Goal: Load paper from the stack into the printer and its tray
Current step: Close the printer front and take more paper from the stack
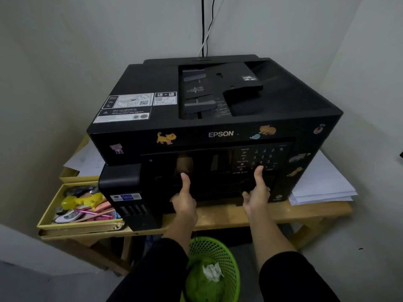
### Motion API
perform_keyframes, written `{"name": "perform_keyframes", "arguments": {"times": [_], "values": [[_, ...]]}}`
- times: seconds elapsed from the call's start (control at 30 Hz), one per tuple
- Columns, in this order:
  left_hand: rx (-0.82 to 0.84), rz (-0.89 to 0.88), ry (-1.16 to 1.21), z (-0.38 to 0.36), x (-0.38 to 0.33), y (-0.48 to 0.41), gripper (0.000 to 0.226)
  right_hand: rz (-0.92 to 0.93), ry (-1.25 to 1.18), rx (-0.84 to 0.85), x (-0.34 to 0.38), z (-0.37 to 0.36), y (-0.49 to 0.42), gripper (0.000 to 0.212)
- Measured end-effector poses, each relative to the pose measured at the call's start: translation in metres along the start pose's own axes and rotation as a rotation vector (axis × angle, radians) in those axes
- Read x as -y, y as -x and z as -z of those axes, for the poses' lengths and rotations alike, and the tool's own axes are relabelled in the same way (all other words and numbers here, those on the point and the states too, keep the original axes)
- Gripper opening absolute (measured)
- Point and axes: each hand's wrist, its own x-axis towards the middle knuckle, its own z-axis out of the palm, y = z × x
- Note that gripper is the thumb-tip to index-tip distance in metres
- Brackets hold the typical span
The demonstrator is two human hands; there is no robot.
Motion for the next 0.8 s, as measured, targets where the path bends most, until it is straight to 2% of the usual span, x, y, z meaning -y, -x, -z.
{"name": "perform_keyframes", "arguments": {"times": [0.1,0.2,0.33,0.5,0.67,0.8], "values": [[0.068,0.011,-0.215,0.007,-0.008,0.007,0.098,-0.022,0.186,0.07,0.013,0.003,0.009,0.12],[0.005,-0.043,-0.484,0.012,-0.004,0.007,0.12,-0.014,0.292,0.057,0.024,0.016,0.01,0.104],[0.038,-0.059,-0.822,0.001,0.011,0.03,0.097,-0.02,0.373,0.03,0.027,0.039,0.019,0.098],[0.117,-0.087,-1.079,-0.03,0.034,0.048,0.09,0.07,0.487,-0.09,0.032,0.062,0.025,0.079],[0.241,-0.159,-1.298,-0.059,0.055,0.061,0.069,0.158,0.816,-0.231,0.055,0.079,0.021,0.037],[0.45,-0.24,-1.418,-0.092,0.071,0.07,0.055,0.224,0.984,-0.272,0.076,0.086,0.015,0.039]]}}
